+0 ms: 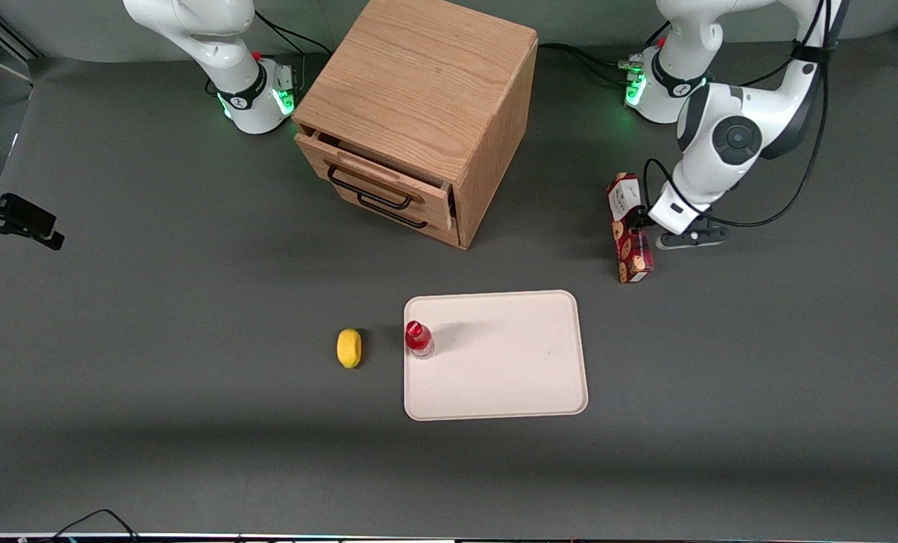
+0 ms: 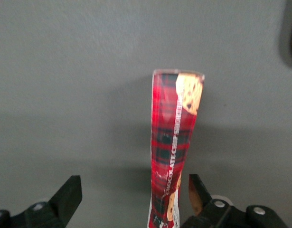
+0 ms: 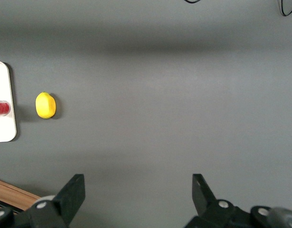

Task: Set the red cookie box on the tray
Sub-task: 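Close the left gripper on the red cookie box's lower end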

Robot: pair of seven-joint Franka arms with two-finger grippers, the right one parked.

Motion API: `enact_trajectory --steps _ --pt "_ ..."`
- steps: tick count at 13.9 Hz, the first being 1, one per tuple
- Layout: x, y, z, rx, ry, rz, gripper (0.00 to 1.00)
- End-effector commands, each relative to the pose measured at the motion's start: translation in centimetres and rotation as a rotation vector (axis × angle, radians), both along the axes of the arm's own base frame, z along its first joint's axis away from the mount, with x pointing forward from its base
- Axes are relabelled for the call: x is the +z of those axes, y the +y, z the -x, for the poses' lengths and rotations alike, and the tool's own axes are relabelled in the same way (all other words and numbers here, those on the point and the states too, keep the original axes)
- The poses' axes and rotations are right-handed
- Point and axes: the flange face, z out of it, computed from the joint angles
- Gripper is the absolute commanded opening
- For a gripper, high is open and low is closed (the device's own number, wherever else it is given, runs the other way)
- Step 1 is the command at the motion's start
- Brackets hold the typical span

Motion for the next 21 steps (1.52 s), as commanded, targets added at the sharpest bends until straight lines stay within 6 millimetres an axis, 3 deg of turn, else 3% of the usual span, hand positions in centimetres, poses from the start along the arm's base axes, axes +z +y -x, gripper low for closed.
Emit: enact_trajectory --steps 1,6,11,16,18,21 --pt "-1.8 -0.2 1.7 0.031 -0.028 0.007 1.00" --pt "-4.0 -2.6 2.8 0.058 -0.026 0.034 0.98" --pt "-4.7 -2.9 2.8 0.056 -0.027 0.047 0.00" --pt "-4.0 -3.0 2.0 0.049 -0.022 0.044 0.00" --pt "-0.8 -3.8 -0.8 0.042 0.004 0.029 0.00" --pt "6.5 -5.6 -5.7 0.029 0.049 0.013 0.00"
